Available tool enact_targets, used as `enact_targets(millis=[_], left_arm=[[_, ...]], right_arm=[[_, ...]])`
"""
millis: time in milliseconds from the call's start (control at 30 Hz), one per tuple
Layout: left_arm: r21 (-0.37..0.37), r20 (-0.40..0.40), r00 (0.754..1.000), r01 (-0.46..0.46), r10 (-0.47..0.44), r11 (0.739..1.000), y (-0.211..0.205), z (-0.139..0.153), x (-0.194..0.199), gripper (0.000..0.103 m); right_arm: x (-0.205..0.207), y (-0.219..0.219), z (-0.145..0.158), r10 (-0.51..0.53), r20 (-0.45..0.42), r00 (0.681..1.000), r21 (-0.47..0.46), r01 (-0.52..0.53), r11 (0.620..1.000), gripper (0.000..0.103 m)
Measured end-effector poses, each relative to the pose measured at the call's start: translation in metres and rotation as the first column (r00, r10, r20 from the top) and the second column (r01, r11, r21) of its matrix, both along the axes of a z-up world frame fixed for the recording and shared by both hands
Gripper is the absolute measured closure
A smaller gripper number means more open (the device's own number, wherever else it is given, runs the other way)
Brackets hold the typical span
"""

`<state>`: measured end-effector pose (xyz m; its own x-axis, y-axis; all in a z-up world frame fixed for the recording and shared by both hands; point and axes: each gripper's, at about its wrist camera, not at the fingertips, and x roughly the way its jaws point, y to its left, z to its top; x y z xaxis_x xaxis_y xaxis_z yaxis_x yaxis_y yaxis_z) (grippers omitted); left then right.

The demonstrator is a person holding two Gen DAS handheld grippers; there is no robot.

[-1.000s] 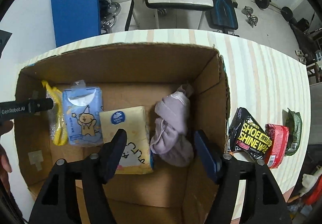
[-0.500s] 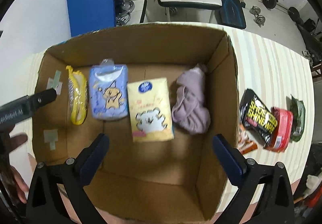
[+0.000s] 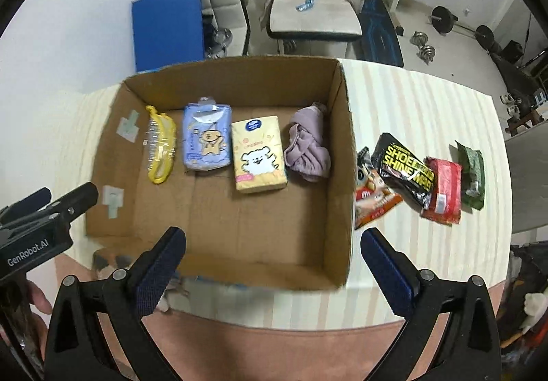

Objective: Organize soft objects
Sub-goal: 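Lift both tools away from the box toward the remaining snacks, then grasp the red snack bag with the left gripper while the right grasps the green snack bag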

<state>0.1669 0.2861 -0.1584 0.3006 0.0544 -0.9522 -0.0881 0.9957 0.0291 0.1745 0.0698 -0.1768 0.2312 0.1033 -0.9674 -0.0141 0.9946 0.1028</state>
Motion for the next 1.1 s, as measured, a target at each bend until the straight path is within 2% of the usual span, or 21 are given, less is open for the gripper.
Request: enact_targets(millis=[167, 333, 433, 567, 733, 833, 933, 1000, 1100], left_arm=[[0.012, 0.023, 1.000, 0.020, -0.021, 1.000, -0.009, 0.025, -0.029, 0.002], [0.036, 0.040, 0.999, 0.008, -0.009, 0.999, -0.014, 0.036, -0.051, 0.001], [0.030, 0.057, 0.998, -0.008, 0.006, 1.000, -0.016, 0.038, -0.057, 0.000], [0.063, 0.073, 0.997, 0.003, -0.008, 0.998, -0.032, 0.041, -0.059, 0.000], [0.021, 0.099, 0.993, 0.059, -0.061, 0.998, -0.069, 0.056, -0.051, 0.000], [-0.006, 0.107, 0.986, 0.126, -0.124, 0.992, -0.111, 0.063, -0.039, 0.000], [-0.080, 0.069, 0.982, 0.183, -0.178, 0.980, -0.161, 0.059, -0.021, 0.000], [-0.137, 0.022, 0.976, 0.216, -0.215, 0.967, -0.197, 0.046, -0.008, 0.000], [-0.201, -0.081, 0.952, 0.274, -0.295, 0.940, -0.262, 0.009, 0.019, 0.000]], right_arm=[[-0.033, -0.001, 0.027, 0.011, 0.044, 0.999, 0.020, -0.012, 1.000, 0.000], [-0.057, -0.005, 0.046, 0.012, 0.066, 0.998, 0.052, -0.016, 0.999, 0.000], [-0.066, -0.005, 0.049, 0.020, 0.064, 0.998, 0.072, -0.024, 0.997, 0.000], [-0.075, -0.010, 0.048, 0.024, 0.053, 0.998, 0.087, -0.028, 0.996, 0.000], [-0.080, -0.030, 0.055, 0.008, 0.071, 0.997, 0.096, -0.015, 0.995, 0.000], [-0.079, -0.068, 0.063, -0.051, 0.078, 0.996, 0.115, 0.042, 0.992, 0.000], [-0.075, -0.120, 0.067, -0.137, 0.085, 0.987, 0.112, 0.127, 0.986, 0.000], [-0.071, -0.156, 0.066, -0.191, 0.087, 0.978, 0.097, 0.183, 0.978, 0.000], [-0.059, -0.227, 0.054, -0.284, 0.073, 0.956, 0.054, 0.280, 0.958, 0.000]])
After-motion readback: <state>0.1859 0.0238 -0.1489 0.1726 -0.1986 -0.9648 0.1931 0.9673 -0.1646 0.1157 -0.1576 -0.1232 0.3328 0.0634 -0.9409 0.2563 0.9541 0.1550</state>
